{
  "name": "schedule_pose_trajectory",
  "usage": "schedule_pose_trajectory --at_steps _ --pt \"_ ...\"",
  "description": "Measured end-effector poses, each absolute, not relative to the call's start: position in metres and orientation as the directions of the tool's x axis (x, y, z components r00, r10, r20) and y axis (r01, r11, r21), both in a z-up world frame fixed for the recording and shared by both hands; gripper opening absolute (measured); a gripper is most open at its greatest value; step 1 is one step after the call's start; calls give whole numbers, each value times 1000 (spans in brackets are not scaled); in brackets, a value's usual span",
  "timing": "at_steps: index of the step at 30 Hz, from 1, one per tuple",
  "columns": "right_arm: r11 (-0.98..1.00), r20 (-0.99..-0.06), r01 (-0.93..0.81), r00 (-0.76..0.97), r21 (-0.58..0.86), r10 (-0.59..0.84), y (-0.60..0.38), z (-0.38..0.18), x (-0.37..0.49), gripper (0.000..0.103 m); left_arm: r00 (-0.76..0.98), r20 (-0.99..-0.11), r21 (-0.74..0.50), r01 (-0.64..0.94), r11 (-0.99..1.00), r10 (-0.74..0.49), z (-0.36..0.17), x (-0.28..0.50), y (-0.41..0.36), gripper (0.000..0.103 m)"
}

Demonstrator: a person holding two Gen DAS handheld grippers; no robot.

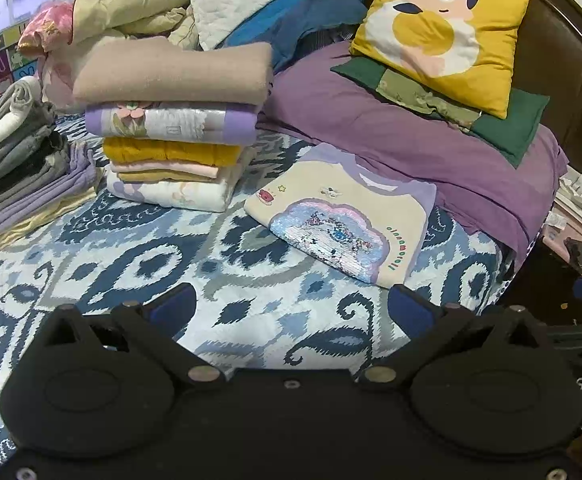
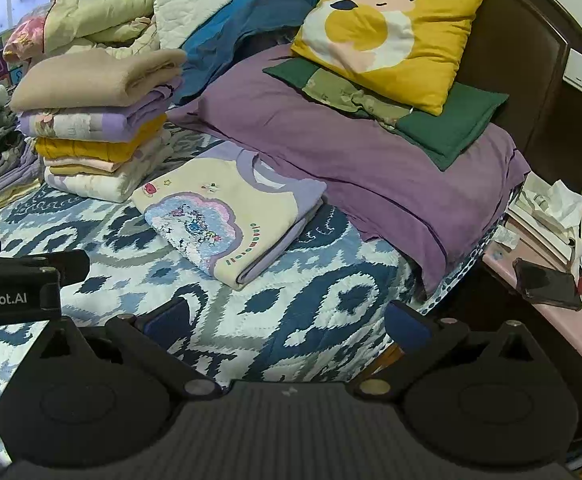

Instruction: Fold clothes

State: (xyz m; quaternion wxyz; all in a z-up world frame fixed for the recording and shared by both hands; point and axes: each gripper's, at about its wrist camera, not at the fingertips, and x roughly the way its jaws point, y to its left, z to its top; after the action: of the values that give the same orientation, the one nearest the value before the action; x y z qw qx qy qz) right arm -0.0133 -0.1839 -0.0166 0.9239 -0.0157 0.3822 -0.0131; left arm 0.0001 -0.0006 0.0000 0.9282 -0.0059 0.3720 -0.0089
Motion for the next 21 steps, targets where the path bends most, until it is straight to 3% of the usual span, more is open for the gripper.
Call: schedule_pose_trajectory --at_steps 21 --pt "1000 -709 9 705 -22 -22 -182 -18 -12 103 732 -681 -23 23 999 -32 0 1 5 103"
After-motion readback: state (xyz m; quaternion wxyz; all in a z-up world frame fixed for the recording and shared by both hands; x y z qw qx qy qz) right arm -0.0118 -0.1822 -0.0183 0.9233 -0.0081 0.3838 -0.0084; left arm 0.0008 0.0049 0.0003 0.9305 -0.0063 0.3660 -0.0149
